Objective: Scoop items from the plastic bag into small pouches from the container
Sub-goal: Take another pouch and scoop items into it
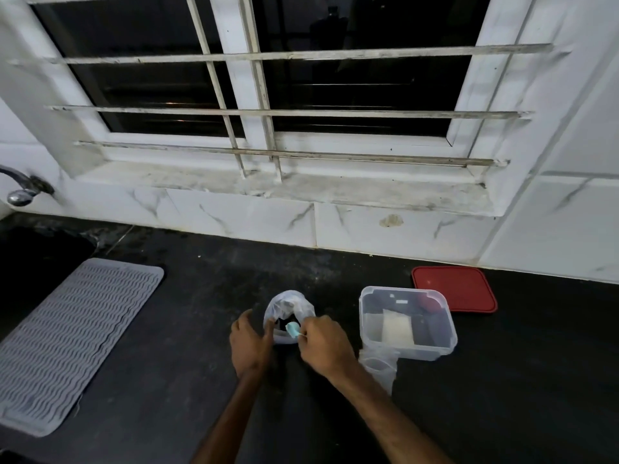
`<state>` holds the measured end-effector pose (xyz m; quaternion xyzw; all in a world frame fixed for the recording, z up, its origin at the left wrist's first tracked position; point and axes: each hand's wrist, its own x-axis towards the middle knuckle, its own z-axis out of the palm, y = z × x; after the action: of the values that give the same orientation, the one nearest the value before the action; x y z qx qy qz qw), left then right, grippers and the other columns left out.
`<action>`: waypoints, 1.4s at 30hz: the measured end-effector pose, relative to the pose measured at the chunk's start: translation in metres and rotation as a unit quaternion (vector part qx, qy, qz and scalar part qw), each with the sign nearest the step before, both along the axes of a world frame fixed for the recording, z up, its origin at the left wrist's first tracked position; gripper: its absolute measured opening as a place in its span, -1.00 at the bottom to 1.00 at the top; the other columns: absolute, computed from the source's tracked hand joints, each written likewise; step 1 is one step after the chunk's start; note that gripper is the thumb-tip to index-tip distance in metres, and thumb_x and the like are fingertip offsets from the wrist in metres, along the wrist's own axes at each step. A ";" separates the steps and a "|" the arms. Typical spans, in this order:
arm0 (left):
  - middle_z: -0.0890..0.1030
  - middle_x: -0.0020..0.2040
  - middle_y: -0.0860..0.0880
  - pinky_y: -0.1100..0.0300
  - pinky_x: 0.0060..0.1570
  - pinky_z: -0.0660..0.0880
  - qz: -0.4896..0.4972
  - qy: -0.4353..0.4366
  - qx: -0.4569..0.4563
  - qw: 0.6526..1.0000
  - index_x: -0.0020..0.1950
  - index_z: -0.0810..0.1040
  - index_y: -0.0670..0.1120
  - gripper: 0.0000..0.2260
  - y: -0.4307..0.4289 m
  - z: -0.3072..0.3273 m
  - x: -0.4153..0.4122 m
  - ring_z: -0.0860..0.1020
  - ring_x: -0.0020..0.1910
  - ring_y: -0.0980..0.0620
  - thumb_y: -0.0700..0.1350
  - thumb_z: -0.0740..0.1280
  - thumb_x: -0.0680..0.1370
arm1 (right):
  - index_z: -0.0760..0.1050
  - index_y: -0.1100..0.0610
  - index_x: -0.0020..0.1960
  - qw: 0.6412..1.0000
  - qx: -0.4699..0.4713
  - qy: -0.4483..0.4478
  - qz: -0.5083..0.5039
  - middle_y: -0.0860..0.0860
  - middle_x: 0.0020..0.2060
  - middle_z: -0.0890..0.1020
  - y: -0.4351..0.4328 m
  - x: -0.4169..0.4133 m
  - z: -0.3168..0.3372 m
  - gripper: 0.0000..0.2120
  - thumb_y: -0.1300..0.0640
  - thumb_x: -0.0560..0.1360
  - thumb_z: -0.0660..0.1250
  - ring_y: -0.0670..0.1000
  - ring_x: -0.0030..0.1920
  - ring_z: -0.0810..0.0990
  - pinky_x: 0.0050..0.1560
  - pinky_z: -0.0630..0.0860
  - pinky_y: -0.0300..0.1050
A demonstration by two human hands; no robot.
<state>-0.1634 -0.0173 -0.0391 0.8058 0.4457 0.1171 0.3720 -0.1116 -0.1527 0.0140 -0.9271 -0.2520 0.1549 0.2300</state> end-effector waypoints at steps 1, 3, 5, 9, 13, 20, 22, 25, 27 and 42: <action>0.43 0.38 -0.14 -0.02 0.19 0.46 -0.022 0.021 0.004 1.000 0.42 0.39 -0.09 -0.46 0.006 -0.002 0.003 0.44 0.34 -0.13 0.14 0.36 0.53 | 0.56 0.11 0.16 1.000 -0.006 0.007 -0.013 0.05 0.04 0.66 0.009 0.001 -0.003 -0.79 0.05 0.57 0.33 0.02 0.05 0.64 0.05 0.56 -0.11; 0.51 0.21 -0.09 0.06 0.08 0.49 -0.068 0.042 0.005 0.997 0.26 0.52 -0.06 -0.61 0.021 -0.010 0.007 0.53 0.17 -0.05 0.15 0.34 0.54 | 0.56 0.12 0.16 0.999 -0.002 0.017 -0.041 0.05 0.05 0.66 0.025 0.004 -0.009 -0.78 0.06 0.56 0.34 0.03 0.06 0.64 0.05 0.55 -0.13; 0.56 0.05 -0.01 0.10 -0.01 0.54 -0.099 0.034 -0.010 0.994 0.05 0.59 -0.02 -0.78 0.031 -0.016 0.011 0.57 -0.01 0.04 0.10 0.30 0.57 | 0.58 0.15 0.15 0.998 -0.006 0.020 -0.063 0.08 0.05 0.67 0.037 0.009 -0.014 -0.77 0.09 0.54 0.35 0.05 0.06 0.65 0.03 0.55 -0.14; 0.65 -0.11 -0.04 0.06 -0.12 0.58 -0.107 0.003 -0.067 0.992 -0.10 0.58 -0.07 -0.79 0.045 -0.025 0.017 0.62 -0.14 0.01 0.02 0.27 0.61 | 0.61 0.19 0.09 0.993 -0.015 0.048 -0.106 0.09 0.02 0.68 0.056 0.016 -0.019 -0.82 0.15 0.53 0.33 0.06 0.03 0.65 -0.04 0.54 -0.15; 0.65 -0.18 -0.10 -0.01 -0.11 0.56 -0.110 -0.046 -0.152 0.981 -0.10 0.58 -0.18 -0.76 0.053 -0.032 0.020 0.63 -0.14 -0.08 -0.06 0.26 0.63 | 0.63 0.20 -0.03 0.989 -0.022 0.074 -0.126 0.10 -0.08 0.70 0.065 0.014 -0.025 -0.84 0.19 0.51 0.28 0.07 -0.04 0.67 -0.08 0.57 -0.10; 0.64 -0.15 -0.16 -0.02 -0.12 0.55 -0.112 -0.095 -0.234 0.961 -0.06 0.55 -0.22 -0.82 0.058 -0.042 0.021 0.61 -0.10 -0.17 -0.19 0.20 0.65 | 0.63 0.21 -0.24 0.981 -0.005 0.107 -0.161 0.10 -0.31 0.69 0.067 0.022 -0.032 -0.82 0.24 0.44 0.27 0.06 -0.29 0.69 -0.22 0.66 -0.04; 0.65 -0.08 -0.19 -0.17 -0.01 0.57 -0.086 -0.109 -0.276 0.951 -0.03 0.55 -0.16 -0.80 0.058 -0.044 0.022 0.62 -0.03 -0.23 -0.10 0.19 0.66 | 0.63 0.20 -0.24 0.981 0.006 0.108 -0.160 0.09 -0.33 0.69 0.066 0.020 -0.031 -0.82 0.22 0.45 0.27 0.05 -0.31 0.68 -0.22 0.66 -0.04; 0.61 0.00 -0.08 -0.16 0.08 0.55 -0.062 -0.091 -0.295 0.949 0.02 0.50 -0.05 -0.79 0.056 -0.037 0.025 0.60 0.00 -0.09 0.02 0.15 0.66 | 0.62 0.18 -0.25 0.987 0.008 0.063 -0.145 0.05 -0.32 0.68 0.065 0.017 -0.026 -0.80 0.18 0.48 0.28 0.01 -0.29 0.67 -0.23 0.62 -0.11; 0.60 0.01 0.00 -0.11 0.07 0.57 -0.094 -0.075 -0.274 0.954 0.09 0.48 0.00 -0.79 0.053 -0.037 0.024 0.60 0.00 -0.01 0.10 0.18 0.63 | 0.62 0.16 -0.11 0.993 -0.019 0.011 -0.118 0.05 -0.19 0.69 0.063 0.016 -0.022 -0.83 0.14 0.54 0.27 0.01 -0.16 0.67 -0.18 0.56 -0.14; 0.67 -0.10 -0.16 -0.16 -0.14 0.63 -0.083 -0.062 -0.266 0.958 -0.01 0.55 -0.16 -0.63 0.064 -0.104 0.029 0.67 -0.11 -0.14 0.00 0.50 0.30 | 0.60 0.18 -0.26 0.976 0.041 0.099 -0.188 0.04 -0.35 0.66 0.064 0.019 -0.055 -0.80 0.20 0.49 0.28 -0.05 -0.35 0.63 -0.19 0.61 -0.04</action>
<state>-0.1340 0.0469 -0.1431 0.7034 0.3683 0.0125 0.6078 -0.0931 -0.0892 -0.0409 -0.9277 -0.0556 0.1899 0.3167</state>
